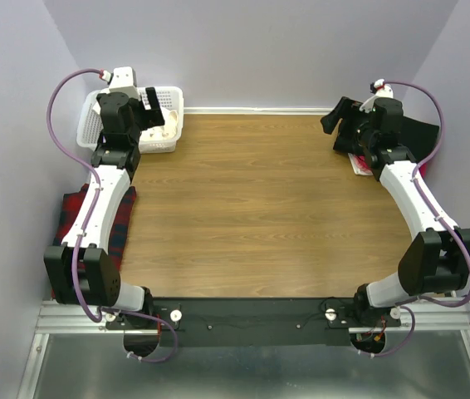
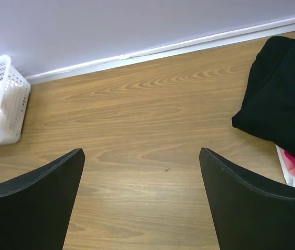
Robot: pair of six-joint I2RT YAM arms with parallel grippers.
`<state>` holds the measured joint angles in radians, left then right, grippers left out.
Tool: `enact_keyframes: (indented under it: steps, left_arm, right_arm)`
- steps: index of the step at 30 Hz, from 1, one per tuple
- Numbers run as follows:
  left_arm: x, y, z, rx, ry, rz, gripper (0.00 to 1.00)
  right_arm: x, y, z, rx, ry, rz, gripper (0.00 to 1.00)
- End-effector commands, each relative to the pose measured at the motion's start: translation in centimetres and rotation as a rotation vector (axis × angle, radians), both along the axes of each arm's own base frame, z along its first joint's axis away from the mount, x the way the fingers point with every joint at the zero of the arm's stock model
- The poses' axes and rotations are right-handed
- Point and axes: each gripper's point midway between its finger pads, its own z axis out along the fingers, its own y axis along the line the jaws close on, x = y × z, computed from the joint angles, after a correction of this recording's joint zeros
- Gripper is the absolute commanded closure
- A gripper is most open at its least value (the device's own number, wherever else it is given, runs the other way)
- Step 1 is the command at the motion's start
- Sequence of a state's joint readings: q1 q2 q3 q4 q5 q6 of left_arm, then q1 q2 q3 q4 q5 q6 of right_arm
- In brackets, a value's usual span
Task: Fold and stack the t-shirts
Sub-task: Grab crumpled tshirt from bin with the left arm
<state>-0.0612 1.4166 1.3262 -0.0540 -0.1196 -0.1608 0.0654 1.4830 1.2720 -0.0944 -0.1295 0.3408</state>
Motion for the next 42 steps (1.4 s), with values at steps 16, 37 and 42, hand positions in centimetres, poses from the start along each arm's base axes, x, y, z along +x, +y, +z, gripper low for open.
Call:
enact_keyframes:
  steps: [16, 37, 42]
  left_arm:
    - [-0.1, 1.3, 0.8, 0.016, -0.031, 0.083, 0.10]
    - [12.7, 10.5, -11.4, -0.168, 0.372, 0.446, 0.02]
    - [13.4, 12.7, -14.9, -0.202, 0.409, 0.500, 0.02]
  right_arm:
    - [0.2, 0.1, 0.4, 0.010, 0.002, 0.006, 0.00]
    - [1.4, -0.6, -3.7, 0.002, 0.115, -0.046, 0.01]
    - [1.6, -0.6, -4.5, 0.003, 0.134, -0.047, 0.01]
